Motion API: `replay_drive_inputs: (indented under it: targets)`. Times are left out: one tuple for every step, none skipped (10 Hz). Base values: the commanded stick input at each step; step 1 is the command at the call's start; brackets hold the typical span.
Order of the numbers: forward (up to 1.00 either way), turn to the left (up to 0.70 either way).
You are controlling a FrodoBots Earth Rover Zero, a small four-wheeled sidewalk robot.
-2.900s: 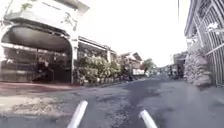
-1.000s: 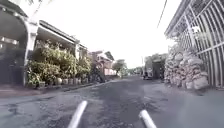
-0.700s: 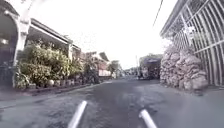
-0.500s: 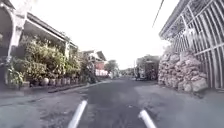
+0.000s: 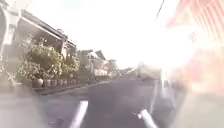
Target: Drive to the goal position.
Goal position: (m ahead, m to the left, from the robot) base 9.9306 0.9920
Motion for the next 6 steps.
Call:
replay_drive_inputs:
  targets:
    - [0.70,0.00]
    - [0.70,0.00]
    - [0.70,0.00]
    - [0.70,0.00]
    - [0.70,0.00]
    - [0.70,0.00]
